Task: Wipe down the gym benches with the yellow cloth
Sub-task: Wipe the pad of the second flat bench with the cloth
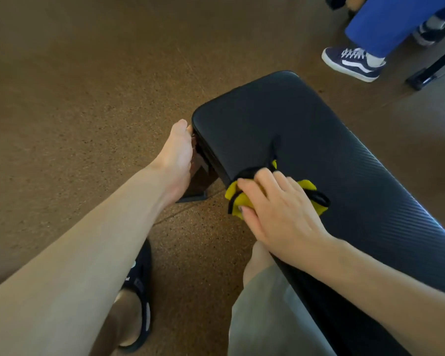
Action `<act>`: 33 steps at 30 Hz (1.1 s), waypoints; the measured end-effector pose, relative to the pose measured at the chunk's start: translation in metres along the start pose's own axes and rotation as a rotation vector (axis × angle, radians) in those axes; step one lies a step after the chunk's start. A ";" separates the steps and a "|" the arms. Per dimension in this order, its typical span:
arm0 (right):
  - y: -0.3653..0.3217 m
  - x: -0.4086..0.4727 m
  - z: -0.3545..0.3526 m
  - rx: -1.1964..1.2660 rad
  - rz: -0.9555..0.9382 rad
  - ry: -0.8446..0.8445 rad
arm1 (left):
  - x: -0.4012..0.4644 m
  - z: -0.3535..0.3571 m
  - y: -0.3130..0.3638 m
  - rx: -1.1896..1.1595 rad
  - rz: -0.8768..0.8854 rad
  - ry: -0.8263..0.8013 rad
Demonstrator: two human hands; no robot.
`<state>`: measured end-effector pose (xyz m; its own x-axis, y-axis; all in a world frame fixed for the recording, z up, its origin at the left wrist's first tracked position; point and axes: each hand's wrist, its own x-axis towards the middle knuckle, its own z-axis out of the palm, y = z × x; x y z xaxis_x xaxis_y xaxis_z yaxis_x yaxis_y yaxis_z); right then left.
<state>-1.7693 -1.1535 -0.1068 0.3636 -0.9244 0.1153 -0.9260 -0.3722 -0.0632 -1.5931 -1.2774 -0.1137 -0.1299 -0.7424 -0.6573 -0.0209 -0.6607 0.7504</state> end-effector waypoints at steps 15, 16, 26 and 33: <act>-0.009 -0.002 0.005 -0.061 -0.067 -0.058 | -0.008 0.007 0.005 -0.001 0.022 0.081; -0.005 0.018 0.005 -0.033 -0.084 -0.050 | -0.007 0.010 0.005 -0.021 0.011 0.062; 0.065 0.166 0.018 0.082 0.268 0.169 | 0.053 0.015 -0.033 -0.160 -0.003 0.217; 0.155 0.040 -0.005 0.069 0.828 0.154 | 0.000 0.052 0.001 0.075 0.057 0.311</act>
<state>-1.8985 -1.2480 -0.1069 -0.4522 -0.8811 0.1385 -0.8774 0.4115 -0.2468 -1.6451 -1.2727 -0.1095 0.1761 -0.7841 -0.5951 -0.0970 -0.6154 0.7822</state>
